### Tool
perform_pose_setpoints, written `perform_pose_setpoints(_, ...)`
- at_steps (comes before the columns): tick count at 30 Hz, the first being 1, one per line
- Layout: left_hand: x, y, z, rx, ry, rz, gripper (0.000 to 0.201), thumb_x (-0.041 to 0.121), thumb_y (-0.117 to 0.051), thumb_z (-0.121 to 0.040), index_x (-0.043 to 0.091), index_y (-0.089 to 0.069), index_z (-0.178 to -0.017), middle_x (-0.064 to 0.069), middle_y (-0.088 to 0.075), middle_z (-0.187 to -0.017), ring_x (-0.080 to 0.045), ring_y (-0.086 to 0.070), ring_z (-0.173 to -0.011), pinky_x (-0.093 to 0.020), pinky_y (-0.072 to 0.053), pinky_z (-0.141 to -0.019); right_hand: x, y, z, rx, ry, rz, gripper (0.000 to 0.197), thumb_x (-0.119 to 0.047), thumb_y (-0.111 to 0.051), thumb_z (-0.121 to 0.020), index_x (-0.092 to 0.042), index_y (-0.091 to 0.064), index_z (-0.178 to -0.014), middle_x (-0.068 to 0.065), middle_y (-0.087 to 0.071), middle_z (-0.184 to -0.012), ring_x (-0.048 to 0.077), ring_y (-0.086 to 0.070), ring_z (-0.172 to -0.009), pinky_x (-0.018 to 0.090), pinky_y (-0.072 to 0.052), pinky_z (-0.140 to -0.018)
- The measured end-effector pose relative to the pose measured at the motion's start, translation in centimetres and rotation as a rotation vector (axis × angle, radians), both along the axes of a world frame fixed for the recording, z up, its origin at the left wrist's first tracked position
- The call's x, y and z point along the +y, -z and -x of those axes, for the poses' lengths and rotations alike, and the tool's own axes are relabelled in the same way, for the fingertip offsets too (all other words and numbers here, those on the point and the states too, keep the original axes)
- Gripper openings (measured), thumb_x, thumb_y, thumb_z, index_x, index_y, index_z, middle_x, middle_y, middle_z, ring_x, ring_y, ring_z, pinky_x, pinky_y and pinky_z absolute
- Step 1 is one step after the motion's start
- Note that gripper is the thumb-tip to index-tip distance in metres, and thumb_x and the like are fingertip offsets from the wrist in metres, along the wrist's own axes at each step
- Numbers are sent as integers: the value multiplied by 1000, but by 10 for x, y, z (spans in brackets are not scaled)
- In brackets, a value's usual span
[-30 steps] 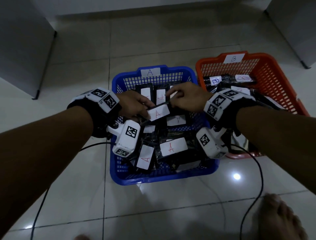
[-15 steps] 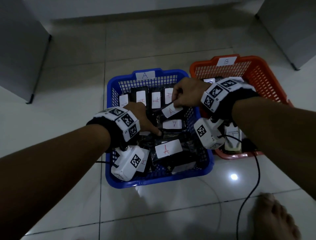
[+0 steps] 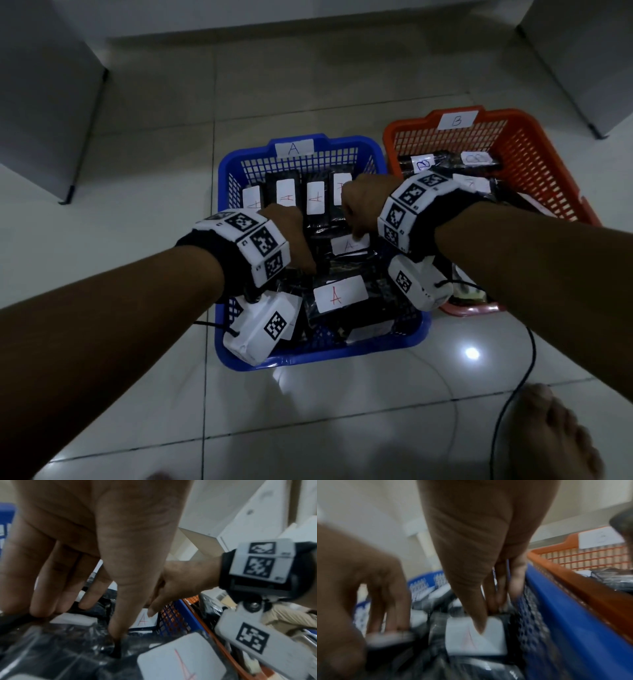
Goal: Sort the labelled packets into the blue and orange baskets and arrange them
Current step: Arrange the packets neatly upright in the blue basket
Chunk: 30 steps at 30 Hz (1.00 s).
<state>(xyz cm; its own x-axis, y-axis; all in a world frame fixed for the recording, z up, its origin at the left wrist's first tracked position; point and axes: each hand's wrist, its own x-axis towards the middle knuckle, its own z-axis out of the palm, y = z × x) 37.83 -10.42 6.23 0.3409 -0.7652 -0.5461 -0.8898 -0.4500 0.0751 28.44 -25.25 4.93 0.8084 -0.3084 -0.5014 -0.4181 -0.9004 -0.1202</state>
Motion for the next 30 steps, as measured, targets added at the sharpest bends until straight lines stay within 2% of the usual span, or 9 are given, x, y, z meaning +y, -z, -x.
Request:
perform_pose_setpoints(2,0,0,0,24,31,-35,52,61,-74,-66,15,-52,-56,4,-54,-58,-7,-49,-55,-21,-42,-49,4,4,3,5,-67,98,20,-27,-79,-72,-16,-62,-75,-2,-66,-79,14,-62,-67,20,-49,-50)
perform_pose_setpoints(6,12,-5,-20,94,-9,52,42,59,-69,-72,18,-74,-82,4,-71,-85,-13,-64,-84,-32,-55,-80,8,3,6,-4,-128,203,14,-28,-74,-73,-19,-64,-78,-1,-62,-77,22,-64,-69,27,-52,-55)
perform_pose_setpoints(11,39,-2,-49,20,-122,332,16,33,-75,-75,19,-70,-79,5,-67,-79,-15,-63,-79,-25,-45,-70,20,-9,-5,-92,22,-152,11,-30,-73,-81,-20,-69,-80,-2,-70,-84,15,-66,-74,30,-57,-66)
perform_pose_setpoints(15,47,8,-44,-49,-109,454,21,27,-72,-75,14,-70,-91,-3,-67,-90,-21,-61,-85,-28,-47,-72,48,-14,-22,-21,258,-536,33,-43,-73,-82,-10,-72,-84,4,-75,-78,16,-72,-70,29,-60,-61)
perform_pose_setpoints(18,45,17,-39,-35,-51,404,26,28,-70,-77,14,-69,-99,-6,-66,-98,-23,-61,-90,-30,-48,-75,64,-5,-30,148,349,-598,45,-49,-75,-76,-4,-69,-74,10,-72,-69,22,-69,-58,30,-59,-59)
perform_pose_setpoints(21,42,18,-39,-28,-8,366,29,34,-68,-80,12,-69,-98,-5,-67,-96,-21,-61,-88,-27,-45,-71,69,0,-30,196,387,-537,41,-45,-75,-78,-11,-62,-60,9,-65,-61,14,-54,-36,19,-48,-44)
perform_pose_setpoints(24,38,17,-43,-28,7,328,31,37,-72,-77,12,-66,-96,-5,-66,-95,-22,-60,-88,-27,-44,-68,66,0,-26,198,452,-562,39,-35,-73,-84,-13,-57,-57,3,-56,-50,10,-46,-29,14,-39,-36)
perform_pose_setpoints(27,35,20,-45,-25,25,277,34,39,-74,-75,14,-63,-96,-6,-66,-97,-23,-61,-89,-30,-49,-73,62,-1,-22,263,514,-681,37,-31,-69,-87,-13,-55,-57,2,-52,-50,13,-46,-40,21,-40,-43)
perform_pose_setpoints(30,33,22,-44,-7,43,253,38,39,-75,-74,13,-63,-97,-5,-65,-97,-23,-60,-90,-28,-46,-71,51,-3,-18,167,629,-796,18,-22,-70,-84,-11,-60,-73,5,-57,-73,16,-50,-64,28,-43,-66)
